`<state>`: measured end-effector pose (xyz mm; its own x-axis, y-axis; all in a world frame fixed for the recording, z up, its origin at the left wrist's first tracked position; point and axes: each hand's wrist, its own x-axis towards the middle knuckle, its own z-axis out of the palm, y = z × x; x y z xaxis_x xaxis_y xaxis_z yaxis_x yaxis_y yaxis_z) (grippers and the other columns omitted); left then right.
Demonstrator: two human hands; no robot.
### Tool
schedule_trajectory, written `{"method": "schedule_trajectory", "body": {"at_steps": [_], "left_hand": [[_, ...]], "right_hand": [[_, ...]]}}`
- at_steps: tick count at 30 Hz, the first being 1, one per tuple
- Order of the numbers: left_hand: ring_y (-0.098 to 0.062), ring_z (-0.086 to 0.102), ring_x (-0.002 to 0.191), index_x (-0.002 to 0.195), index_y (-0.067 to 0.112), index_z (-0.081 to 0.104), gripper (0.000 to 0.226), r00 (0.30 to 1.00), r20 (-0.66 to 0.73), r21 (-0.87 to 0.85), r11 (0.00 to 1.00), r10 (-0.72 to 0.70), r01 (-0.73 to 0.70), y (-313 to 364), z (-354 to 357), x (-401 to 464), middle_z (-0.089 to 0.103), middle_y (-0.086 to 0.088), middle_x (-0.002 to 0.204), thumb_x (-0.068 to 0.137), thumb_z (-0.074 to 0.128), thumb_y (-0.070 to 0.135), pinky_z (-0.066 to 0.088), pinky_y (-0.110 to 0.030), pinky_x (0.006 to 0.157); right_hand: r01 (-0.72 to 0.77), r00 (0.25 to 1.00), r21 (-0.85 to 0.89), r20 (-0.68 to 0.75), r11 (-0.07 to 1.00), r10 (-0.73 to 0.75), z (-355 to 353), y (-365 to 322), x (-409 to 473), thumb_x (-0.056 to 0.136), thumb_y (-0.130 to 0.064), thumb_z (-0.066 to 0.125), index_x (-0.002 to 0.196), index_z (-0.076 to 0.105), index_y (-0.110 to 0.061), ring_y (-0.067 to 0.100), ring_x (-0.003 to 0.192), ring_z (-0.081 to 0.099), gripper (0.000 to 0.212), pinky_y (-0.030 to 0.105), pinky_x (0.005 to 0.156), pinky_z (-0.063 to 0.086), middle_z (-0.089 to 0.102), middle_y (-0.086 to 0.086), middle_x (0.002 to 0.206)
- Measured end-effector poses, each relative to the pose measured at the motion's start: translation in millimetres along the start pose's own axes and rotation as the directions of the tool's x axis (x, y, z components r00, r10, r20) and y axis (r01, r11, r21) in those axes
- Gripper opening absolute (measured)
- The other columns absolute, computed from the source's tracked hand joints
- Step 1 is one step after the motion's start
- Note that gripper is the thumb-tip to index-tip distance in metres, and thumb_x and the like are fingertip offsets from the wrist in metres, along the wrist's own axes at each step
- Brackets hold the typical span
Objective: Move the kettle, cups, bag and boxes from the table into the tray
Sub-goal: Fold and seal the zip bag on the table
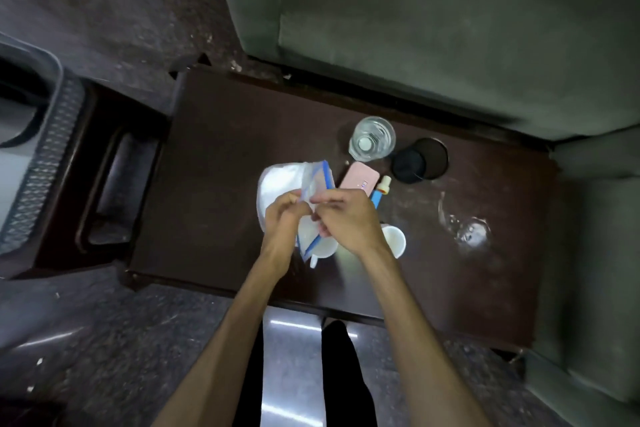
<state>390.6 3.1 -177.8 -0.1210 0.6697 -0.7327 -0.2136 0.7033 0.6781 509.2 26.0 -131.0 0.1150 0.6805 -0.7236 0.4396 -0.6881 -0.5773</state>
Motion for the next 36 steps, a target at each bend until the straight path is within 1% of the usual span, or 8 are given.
{"method": "schedule_trajectory", "body": {"at_steps": [3,6,8,16,23,29,32,36], "left_hand": [[-0.005,0.061,0.055,0.053,0.024,0.061,0.020,0.999,-0.047,0.012,1.000,-0.003,0.003,-3,4,0,0.062,0.010,0.057,0.070,0.059,0.014,0.052,-0.023,0.056],[-0.001,0.053,0.054,0.048,0.024,0.051,0.031,0.994,-0.100,0.013,0.999,0.043,-0.042,-8,2,3,0.055,0.016,0.054,0.075,0.058,0.010,0.045,-0.025,0.063],[-0.001,0.053,0.055,0.048,0.023,0.048,0.027,0.993,-0.118,-0.015,0.999,0.031,-0.033,-8,1,6,0.055,0.016,0.055,0.070,0.058,0.012,0.046,-0.028,0.068],[-0.005,0.053,0.057,0.050,0.024,0.043,0.025,0.994,-0.107,-0.034,0.999,0.024,-0.028,-6,1,12,0.050,0.011,0.056,0.067,0.060,0.017,0.047,-0.028,0.064],[-0.020,0.054,0.077,0.060,0.013,0.050,0.012,0.997,-0.056,-0.016,0.999,0.051,-0.052,-6,-3,13,0.053,-0.006,0.072,0.070,0.057,0.011,0.048,-0.040,0.079],[-0.006,0.064,0.078,0.066,0.013,0.060,0.017,0.989,-0.032,0.069,0.988,0.143,-0.141,-10,-5,7,0.071,0.006,0.082,0.082,0.056,0.008,0.051,-0.020,0.074],[-0.003,0.065,0.102,0.080,0.005,0.064,0.009,0.957,-0.157,0.181,0.960,0.242,-0.213,-10,-4,6,0.072,0.000,0.117,0.087,0.060,0.008,0.048,-0.013,0.082],[0.007,0.061,0.092,0.079,0.002,0.061,0.006,0.877,-0.264,0.265,0.905,0.401,-0.334,-5,1,4,0.070,-0.002,0.111,0.084,0.063,0.004,0.045,-0.004,0.071]], "right_hand": [[-0.048,0.998,0.003,0.047,0.999,0.048,5,15,12,0.085,-0.007,0.054,0.102,0.078,-0.013,0.030,0.082,0.076,0.030,0.043,0.085,0.064,0.079,0.009,0.088],[0.002,0.999,-0.211,-0.046,0.978,-0.011,9,25,15,0.082,-0.013,0.057,0.080,0.066,-0.015,0.031,0.080,0.066,0.009,0.028,0.058,0.050,0.070,0.004,0.077],[0.029,0.993,-0.247,-0.106,0.969,-0.057,12,31,16,0.082,-0.015,0.063,0.093,0.071,-0.016,0.028,0.085,0.065,0.014,0.023,0.061,0.043,0.073,0.004,0.087],[0.117,0.954,-0.211,-0.247,0.971,-0.169,26,24,25,0.082,-0.021,0.072,0.094,0.081,-0.020,0.024,0.088,0.074,0.015,0.034,0.078,0.060,0.080,0.002,0.089],[0.001,0.968,-0.354,-0.234,0.935,-0.089,39,25,39,0.079,-0.033,0.075,0.071,0.069,-0.016,0.024,0.064,0.055,0.019,0.021,0.046,0.025,0.057,-0.003,0.062],[-0.019,0.959,-0.362,-0.270,0.932,-0.085,41,25,41,0.081,-0.023,0.069,0.066,0.068,-0.014,0.025,0.064,0.059,0.017,0.026,0.053,0.031,0.061,0.000,0.061],[-0.009,0.944,-0.290,-0.319,0.957,-0.088,37,19,34,0.077,-0.024,0.071,0.063,0.067,-0.015,0.022,0.062,0.059,0.017,0.024,0.052,0.034,0.060,-0.003,0.057],[0.012,0.929,-0.162,-0.363,0.987,-0.071,28,10,18,0.071,-0.033,0.071,0.063,0.067,-0.018,0.011,0.060,0.062,0.017,0.023,0.053,0.040,0.066,-0.008,0.059]]}}
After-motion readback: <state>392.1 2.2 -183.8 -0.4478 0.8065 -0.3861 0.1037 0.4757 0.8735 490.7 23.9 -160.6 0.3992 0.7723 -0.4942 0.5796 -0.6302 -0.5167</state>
